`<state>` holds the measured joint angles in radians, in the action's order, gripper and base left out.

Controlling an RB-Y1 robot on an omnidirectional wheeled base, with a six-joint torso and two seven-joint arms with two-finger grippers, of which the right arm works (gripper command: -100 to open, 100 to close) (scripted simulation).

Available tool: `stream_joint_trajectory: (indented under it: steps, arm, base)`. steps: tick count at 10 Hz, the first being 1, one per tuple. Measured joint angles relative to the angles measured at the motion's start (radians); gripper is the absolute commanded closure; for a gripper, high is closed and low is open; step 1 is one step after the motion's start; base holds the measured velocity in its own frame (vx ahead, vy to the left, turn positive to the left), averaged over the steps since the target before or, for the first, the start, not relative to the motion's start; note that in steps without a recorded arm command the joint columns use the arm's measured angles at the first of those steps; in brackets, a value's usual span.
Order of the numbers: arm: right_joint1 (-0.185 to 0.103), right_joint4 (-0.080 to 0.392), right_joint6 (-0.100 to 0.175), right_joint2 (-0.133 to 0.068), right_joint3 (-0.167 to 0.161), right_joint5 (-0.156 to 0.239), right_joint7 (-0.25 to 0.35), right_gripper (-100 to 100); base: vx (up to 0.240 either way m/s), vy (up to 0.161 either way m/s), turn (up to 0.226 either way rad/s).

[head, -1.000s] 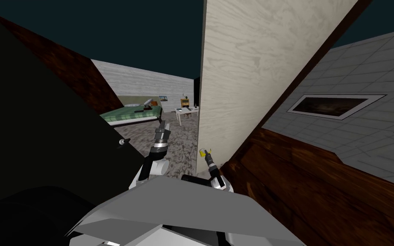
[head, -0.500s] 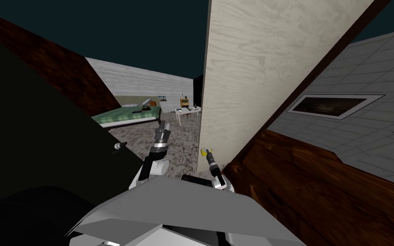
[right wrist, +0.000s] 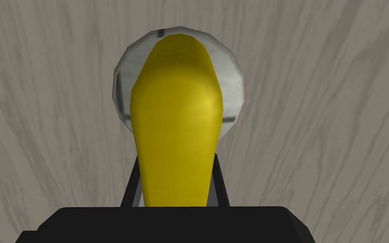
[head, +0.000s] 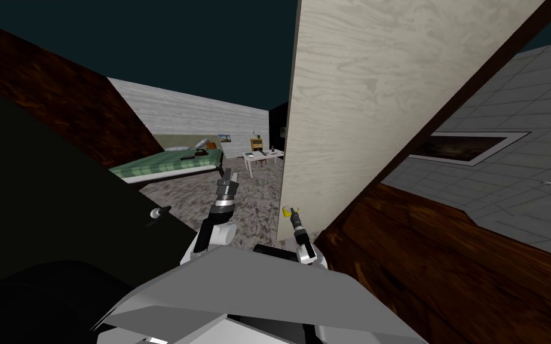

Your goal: Push the door open

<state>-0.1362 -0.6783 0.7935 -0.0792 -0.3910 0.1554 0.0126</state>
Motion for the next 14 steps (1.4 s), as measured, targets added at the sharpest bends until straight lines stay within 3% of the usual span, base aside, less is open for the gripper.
stream_joint_trajectory:
  steps: [5,7,8,12,13,14]
  arm:
    - [0.001,-0.002,-0.013,0.005,0.077,0.014,-0.023,100]
    - [0.004,-0.006,-0.016,0.002,0.087,0.017,-0.027,100]
    - [-0.006,0.023,-0.007,0.005,0.096,0.021,-0.029,100]
    - [0.001,0.004,-0.016,-0.004,0.136,0.034,-0.041,100]
    - [0.017,-0.025,-0.029,-0.013,0.146,0.038,-0.043,100]
    - [0.007,-0.006,-0.022,-0.009,0.156,0.041,-0.047,100]
  base:
    - [0.125,0.133,-0.047]
    - [0.170,0.096,-0.054]
    - [0.220,0.096,-0.046]
    - [0.185,0.108,-0.051]
    - [0.150,0.083,-0.048]
    - [0.165,0.092,-0.059]
